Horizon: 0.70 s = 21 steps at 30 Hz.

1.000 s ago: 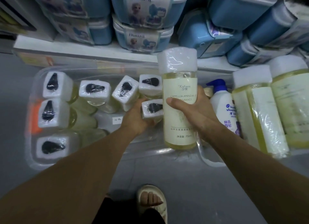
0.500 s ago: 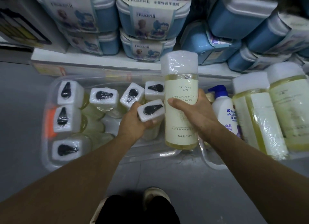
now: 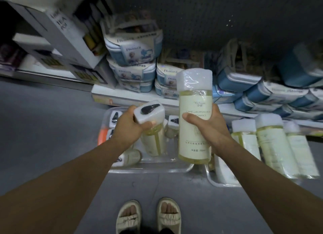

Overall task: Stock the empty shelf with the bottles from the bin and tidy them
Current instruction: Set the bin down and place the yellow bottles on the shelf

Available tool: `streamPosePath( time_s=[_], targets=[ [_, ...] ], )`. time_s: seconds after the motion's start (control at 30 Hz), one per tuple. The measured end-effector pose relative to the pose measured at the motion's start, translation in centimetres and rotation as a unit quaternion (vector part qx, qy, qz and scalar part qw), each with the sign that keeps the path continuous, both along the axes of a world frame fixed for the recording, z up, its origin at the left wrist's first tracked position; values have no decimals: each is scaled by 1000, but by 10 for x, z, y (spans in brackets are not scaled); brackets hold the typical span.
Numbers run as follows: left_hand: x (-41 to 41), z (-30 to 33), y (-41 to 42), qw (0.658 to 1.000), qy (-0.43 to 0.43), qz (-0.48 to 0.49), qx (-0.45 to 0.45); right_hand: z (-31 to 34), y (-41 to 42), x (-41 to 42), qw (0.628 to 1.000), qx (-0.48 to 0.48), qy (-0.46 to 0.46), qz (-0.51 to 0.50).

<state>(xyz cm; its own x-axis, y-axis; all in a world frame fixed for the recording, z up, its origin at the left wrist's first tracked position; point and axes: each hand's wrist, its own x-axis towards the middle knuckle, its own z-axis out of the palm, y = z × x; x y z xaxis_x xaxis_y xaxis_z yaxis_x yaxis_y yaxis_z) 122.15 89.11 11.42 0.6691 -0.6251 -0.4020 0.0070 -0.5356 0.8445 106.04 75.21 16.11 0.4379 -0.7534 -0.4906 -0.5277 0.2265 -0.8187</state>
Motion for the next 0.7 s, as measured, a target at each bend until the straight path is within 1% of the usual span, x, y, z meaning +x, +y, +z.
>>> streamPosePath(
  time_s=[0.17, 0.3, 0.47, 0.6, 0.7],
  targets=[
    [27, 89, 2, 998, -44, 31, -16, 75, 5, 26, 999, -19, -8, 25],
    [49, 163, 8, 997, -55, 49, -33, 138, 11, 46, 998, -33, -20, 52],
    [72, 261, 20, 993, -72, 77, -57, 227, 19, 66, 993, -75, -38, 84],
    [82, 337, 33, 988, -105, 94, -70, 297, 29, 77, 988, -95, -73, 94],
    [85, 389, 41, 982, -113, 123, -90, 346, 35, 83, 985, -116, -77, 105]
  ],
)
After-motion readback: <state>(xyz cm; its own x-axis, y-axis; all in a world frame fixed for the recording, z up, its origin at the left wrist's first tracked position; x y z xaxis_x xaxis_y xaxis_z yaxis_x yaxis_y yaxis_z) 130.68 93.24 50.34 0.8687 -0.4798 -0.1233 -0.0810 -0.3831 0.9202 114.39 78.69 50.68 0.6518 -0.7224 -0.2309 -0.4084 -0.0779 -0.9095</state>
